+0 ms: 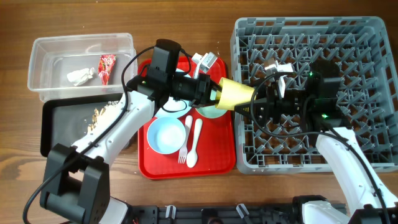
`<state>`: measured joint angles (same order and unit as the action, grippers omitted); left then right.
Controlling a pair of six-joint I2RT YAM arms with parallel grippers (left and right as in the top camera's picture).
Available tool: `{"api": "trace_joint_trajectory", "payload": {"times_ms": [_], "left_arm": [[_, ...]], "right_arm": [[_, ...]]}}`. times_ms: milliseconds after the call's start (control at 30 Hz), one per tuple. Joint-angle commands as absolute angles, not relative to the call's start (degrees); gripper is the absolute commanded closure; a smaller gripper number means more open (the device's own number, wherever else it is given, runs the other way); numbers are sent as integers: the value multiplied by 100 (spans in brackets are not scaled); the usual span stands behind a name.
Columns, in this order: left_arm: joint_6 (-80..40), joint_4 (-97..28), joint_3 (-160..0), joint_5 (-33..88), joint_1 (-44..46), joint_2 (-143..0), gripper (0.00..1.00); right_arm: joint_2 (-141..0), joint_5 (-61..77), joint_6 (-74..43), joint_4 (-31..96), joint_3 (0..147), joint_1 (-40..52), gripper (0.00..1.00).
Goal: Sort waste into correct bins and load items into the dishwasher rack
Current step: 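Grasp the yellow cup with the left gripper and lift it, then hand the yellow cup from the left gripper to the right gripper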
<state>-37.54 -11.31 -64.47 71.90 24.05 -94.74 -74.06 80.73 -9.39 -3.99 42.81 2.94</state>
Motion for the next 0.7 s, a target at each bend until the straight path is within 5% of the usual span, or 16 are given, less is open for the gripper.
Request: {"api": "trace_joint_trajectory", "payload": {"times_ms": [0,333,500,567,667], "left_arm": [[-3870,-1135,-6464,7242,2427,-9526,96],[-3951,-1129,-6464,7168,2427,-9526,96],[-3870,-1142,-6464,6541,2156,-9526,56],[-3461,-1658,-6464,5367,1868,-9489,30],[-2582,-2641,-6464,3673,1522,-9188,25]], "right_arm": [[-7470,8082,-939,-617,4362,303,20],[-7470,7935,-1264,-956,4362,303,26],[-7470,6982,-1330,-657,4359,303,39],[-7470,6163,-1273,-329,4359,303,42],[-7400,5339,-1070,298,4366,303,44]]}}
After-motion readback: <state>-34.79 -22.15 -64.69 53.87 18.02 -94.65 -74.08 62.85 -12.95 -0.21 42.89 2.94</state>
